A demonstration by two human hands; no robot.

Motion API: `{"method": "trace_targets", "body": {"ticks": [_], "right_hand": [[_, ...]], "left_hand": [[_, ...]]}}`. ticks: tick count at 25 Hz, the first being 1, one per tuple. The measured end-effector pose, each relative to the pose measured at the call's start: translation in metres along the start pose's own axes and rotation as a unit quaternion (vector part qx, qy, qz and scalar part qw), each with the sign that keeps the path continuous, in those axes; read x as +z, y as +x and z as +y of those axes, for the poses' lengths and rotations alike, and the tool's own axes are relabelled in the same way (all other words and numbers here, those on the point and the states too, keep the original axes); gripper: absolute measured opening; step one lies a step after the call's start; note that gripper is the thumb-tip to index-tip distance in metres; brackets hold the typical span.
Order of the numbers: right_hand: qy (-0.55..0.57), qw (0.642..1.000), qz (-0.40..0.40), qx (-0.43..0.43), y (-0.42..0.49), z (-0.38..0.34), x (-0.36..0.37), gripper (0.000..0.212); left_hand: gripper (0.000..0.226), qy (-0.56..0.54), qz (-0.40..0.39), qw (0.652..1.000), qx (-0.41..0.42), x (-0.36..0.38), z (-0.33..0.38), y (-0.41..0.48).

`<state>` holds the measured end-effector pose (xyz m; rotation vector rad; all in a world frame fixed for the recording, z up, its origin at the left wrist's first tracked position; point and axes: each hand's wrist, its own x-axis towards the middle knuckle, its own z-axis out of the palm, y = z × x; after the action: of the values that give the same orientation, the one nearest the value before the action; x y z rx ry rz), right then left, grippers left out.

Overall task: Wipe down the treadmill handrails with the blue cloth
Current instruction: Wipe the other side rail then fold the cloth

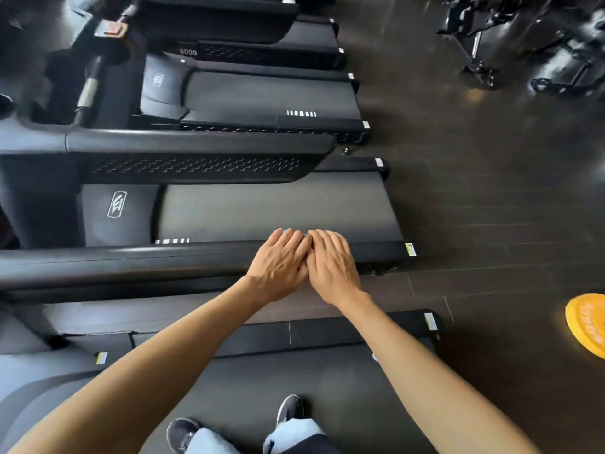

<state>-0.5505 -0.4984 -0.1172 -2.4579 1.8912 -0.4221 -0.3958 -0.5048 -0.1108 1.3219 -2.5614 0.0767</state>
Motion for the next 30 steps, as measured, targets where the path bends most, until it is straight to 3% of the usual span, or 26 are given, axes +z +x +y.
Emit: {"method": "trace_targets", "body": {"ticks": [7, 15, 23, 30], "right_hand": [[-0.019, 1.000, -0.001, 0.007, 0.007, -0.071, 0.011, 0.048], [-0.006, 0.999, -0.025, -0.030, 0.039, -0.259, 0.053, 0.046], [0.035, 0.988, -0.072, -0.130, 0.081, -0.457, 0.092, 0.047], [0.024, 0.983, -0.092, -0.158, 0.090, -0.463, 0.097, 0.052]], "left_hand": [[0.049, 0.019, -0.019, 1.000, -0.012, -0.012, -0.053, -0.045], [0.047, 0.039, -0.022, 0.996, -0.075, -0.058, -0.191, -0.178], [0.043, 0.106, -0.039, 0.978, -0.177, -0.119, -0.324, -0.313], [0.038, 0.125, -0.040, 0.970, -0.206, -0.117, -0.322, -0.315]]}}
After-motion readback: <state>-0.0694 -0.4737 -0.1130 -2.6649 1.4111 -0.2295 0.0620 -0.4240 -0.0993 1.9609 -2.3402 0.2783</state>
